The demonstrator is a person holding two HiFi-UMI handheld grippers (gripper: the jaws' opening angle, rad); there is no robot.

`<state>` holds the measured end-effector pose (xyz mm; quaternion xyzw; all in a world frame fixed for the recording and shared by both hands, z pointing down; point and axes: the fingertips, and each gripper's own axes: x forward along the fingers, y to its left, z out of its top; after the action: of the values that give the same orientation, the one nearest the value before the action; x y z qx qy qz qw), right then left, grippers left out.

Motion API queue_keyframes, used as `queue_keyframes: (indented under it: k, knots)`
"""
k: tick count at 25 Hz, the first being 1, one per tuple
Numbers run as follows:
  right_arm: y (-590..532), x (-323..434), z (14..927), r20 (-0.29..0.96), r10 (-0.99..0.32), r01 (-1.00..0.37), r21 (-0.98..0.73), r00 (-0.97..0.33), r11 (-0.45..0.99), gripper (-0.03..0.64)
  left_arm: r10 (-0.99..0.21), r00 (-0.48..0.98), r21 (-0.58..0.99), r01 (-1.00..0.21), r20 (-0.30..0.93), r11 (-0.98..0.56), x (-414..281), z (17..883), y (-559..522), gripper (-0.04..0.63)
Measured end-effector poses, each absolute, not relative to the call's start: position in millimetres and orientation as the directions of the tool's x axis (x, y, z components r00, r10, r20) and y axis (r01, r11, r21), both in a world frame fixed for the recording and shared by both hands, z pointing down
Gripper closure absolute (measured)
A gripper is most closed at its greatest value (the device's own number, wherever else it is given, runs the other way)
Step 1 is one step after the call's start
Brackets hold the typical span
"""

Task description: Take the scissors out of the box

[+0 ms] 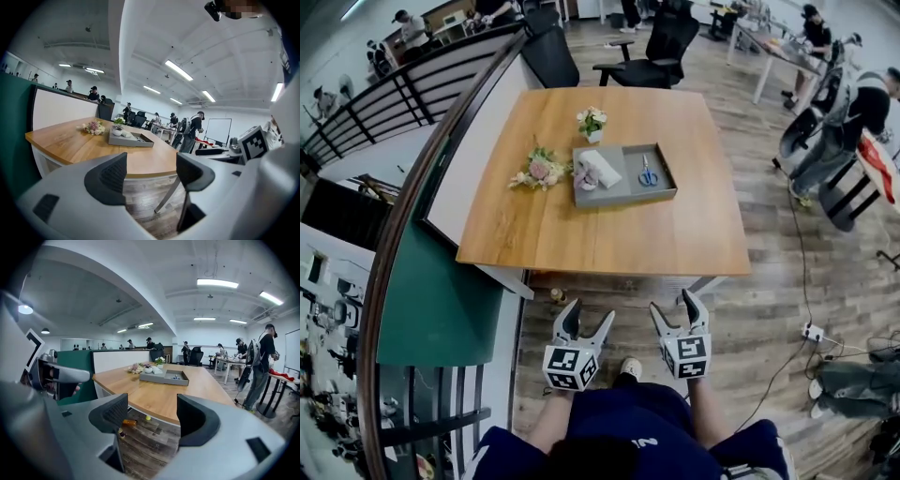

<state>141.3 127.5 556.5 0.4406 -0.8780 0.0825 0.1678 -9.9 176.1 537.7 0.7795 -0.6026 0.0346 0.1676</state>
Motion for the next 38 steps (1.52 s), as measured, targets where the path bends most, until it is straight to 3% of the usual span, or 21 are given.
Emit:
queue_keyframes:
  k: [21,38]
  knots:
    - [64.4,168.2,584.9,0.413,-0.741,-0.830,-0.075,-0.530,0.552,0.307,-0.900,0.303,0.209,-0.947,0.314,-0.246,20.0,564.6,97.3,0.265]
    - [-87.5,107.4,577.2,0.419,-0.822,-0.915,-0.058,-0.385,0.399,0.322,-0.848,0.461,0.220,-0.884,0.261,-0.413,-40.5,544.9,-82.8,0.273]
